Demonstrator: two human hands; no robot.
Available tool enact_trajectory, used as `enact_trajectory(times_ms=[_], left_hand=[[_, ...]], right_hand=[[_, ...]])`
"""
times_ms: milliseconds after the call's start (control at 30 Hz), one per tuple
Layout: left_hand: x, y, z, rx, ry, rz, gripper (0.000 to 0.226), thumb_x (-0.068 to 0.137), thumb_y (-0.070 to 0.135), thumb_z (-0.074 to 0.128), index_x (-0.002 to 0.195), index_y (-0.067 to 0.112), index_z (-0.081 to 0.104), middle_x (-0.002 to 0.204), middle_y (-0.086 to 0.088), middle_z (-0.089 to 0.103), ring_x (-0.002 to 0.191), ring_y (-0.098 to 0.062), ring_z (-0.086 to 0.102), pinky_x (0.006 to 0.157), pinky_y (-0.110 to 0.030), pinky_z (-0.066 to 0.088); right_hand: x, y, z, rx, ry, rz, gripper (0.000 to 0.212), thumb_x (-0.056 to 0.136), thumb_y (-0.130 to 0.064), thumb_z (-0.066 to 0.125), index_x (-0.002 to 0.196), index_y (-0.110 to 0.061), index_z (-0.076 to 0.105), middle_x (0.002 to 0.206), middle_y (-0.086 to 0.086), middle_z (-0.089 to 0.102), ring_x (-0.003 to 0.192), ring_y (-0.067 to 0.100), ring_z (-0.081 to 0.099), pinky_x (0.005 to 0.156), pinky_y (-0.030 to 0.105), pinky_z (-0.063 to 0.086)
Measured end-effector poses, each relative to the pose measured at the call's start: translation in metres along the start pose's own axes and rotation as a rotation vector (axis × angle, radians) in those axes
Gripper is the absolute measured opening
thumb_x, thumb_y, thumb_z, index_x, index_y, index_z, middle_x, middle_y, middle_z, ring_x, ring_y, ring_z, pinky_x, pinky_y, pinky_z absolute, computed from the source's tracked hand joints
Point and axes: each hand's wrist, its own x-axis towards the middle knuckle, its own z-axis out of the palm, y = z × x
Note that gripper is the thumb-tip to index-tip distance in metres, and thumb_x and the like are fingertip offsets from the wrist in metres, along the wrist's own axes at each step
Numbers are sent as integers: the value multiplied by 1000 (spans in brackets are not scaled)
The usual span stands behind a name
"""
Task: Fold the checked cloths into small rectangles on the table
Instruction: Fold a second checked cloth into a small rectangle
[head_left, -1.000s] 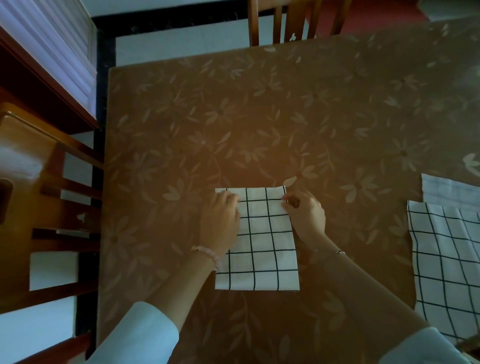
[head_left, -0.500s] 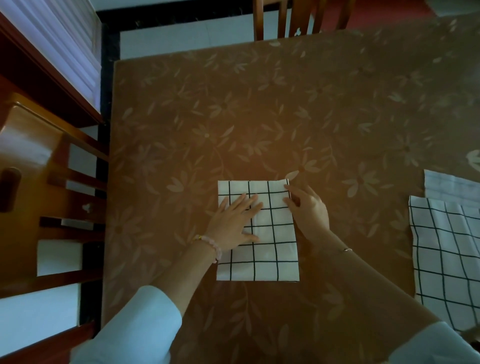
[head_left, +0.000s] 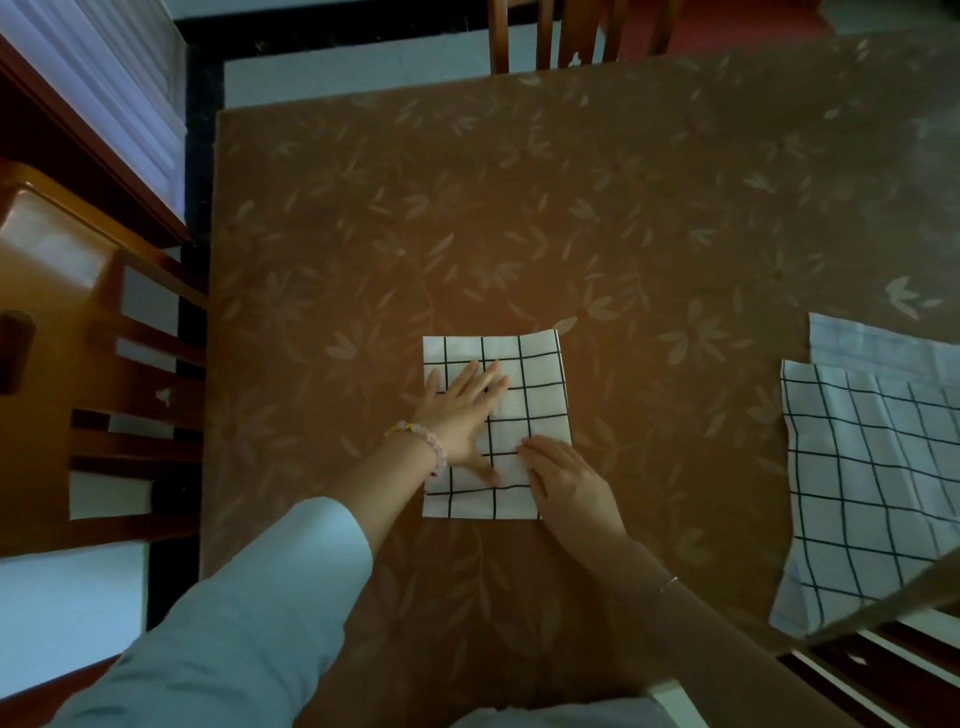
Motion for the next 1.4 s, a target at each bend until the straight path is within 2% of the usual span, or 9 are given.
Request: enact_trajectory(times_ms=[133,267,367,467,533,633,767,967,1400], left_hand=[[-5,9,-3,55,27,-35,127,61,72,66,149,21,-11,155,3,-22,142,-21,-20,110,-58,-7],[-24,32,2,46,168,8,82,86,37,63,149,18,14,158,0,1,145,-21,0,115,-49,5],[-39,49,15,-161,321,19,43,92,13,50,134,16,45,143,0,39,132,-21,36,102,-31,33],[-48,53,24,-228,295,15,49,95,12,47,142,17,37,153,0,28,140,-18,24,108,-29,27],[-46,47,26,-226,256,36,48,96,13,45,143,18,36,155,2,23,142,-18,21,110,-32,26],[-43,40,28,-259,210,60,52,96,4,39,145,21,33,155,3,21,142,-20,22,112,-34,26],[-48,34,27,-179,190,83,75,87,-15,33,147,28,24,157,12,7,144,-13,9,112,-31,23],[-47,31,21,-187,84,118,72,88,-13,26,149,25,22,158,12,1,145,-10,2,117,-31,17],[-42,27,25,-217,60,116,70,90,-11,31,148,26,21,157,12,2,145,-11,3,117,-31,13]], right_hand=[[-12,7,6,-133,-56,-72,38,73,-1,74,110,-5,68,118,8,66,109,24,63,95,41,45],[-8,8,2,-96,-90,-70,35,78,-2,54,110,-7,69,119,7,66,110,25,63,86,49,53],[-6,5,-7,48,-219,55,42,90,2,43,126,-12,59,136,2,54,128,19,48,105,37,40],[-5,6,-21,295,-293,209,45,92,4,40,131,-14,54,138,0,51,129,14,46,107,21,34],[-4,6,-33,392,-146,355,39,94,0,42,125,-15,60,130,-2,56,103,10,61,84,7,43],[-11,9,-50,451,-7,664,28,94,-10,46,106,-23,68,104,-10,68,52,-1,48,46,10,35],[-30,13,-64,651,-214,959,26,94,-11,44,79,-24,61,58,-2,55,44,7,45,40,18,34],[-44,11,-58,771,-363,961,20,93,-10,50,104,-19,63,61,0,54,45,10,45,37,16,32],[-42,11,-60,1010,-295,911,18,88,-15,63,104,-23,65,62,-3,52,49,8,43,41,17,34]])
